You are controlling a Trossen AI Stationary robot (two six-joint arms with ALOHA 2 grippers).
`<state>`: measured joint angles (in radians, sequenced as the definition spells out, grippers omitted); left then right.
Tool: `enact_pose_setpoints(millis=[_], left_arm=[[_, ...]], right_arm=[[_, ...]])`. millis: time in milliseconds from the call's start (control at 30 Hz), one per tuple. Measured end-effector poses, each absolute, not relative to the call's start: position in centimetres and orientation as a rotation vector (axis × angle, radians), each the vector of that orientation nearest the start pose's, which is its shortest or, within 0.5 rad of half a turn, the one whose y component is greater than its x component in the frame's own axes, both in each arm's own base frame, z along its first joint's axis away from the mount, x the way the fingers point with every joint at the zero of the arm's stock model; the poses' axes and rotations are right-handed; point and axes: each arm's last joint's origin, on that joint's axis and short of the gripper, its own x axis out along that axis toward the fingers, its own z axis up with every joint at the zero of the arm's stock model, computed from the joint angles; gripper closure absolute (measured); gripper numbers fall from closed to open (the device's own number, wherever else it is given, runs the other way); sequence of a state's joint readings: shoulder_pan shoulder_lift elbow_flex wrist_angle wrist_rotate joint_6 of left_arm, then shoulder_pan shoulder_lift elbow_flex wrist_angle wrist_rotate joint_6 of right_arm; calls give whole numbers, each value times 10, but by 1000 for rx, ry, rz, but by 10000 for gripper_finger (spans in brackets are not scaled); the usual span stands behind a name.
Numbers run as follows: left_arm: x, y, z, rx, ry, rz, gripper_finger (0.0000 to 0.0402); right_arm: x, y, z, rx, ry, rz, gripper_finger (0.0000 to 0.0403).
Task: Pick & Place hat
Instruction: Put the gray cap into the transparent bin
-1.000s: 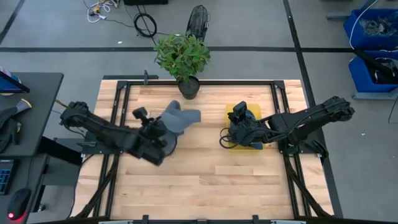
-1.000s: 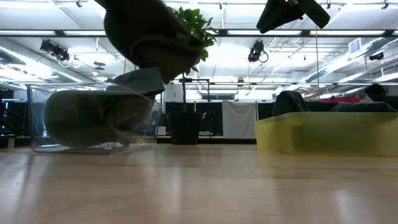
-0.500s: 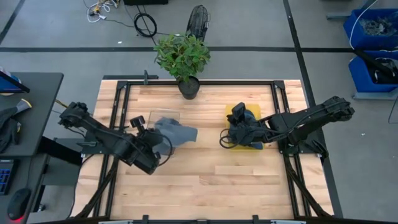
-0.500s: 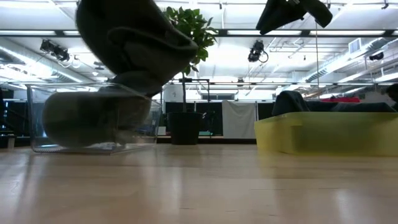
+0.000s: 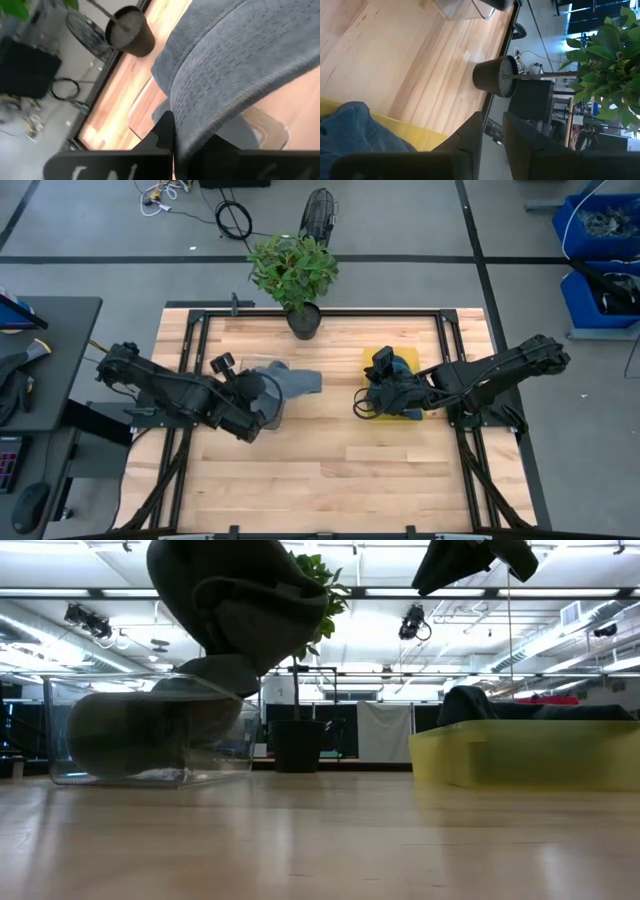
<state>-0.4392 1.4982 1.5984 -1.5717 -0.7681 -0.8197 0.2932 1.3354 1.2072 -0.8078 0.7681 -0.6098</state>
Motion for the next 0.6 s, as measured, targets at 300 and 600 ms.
enact_pose_setpoints(millis=[300,600], left_arm=[[234,-74,352,36,1034,755,390],[224,-60,362,-23,1026,763,391]], right_arm=[[256,56,317,-1041,945,-181,324],[256,56,317,-1040,946,-181,324]])
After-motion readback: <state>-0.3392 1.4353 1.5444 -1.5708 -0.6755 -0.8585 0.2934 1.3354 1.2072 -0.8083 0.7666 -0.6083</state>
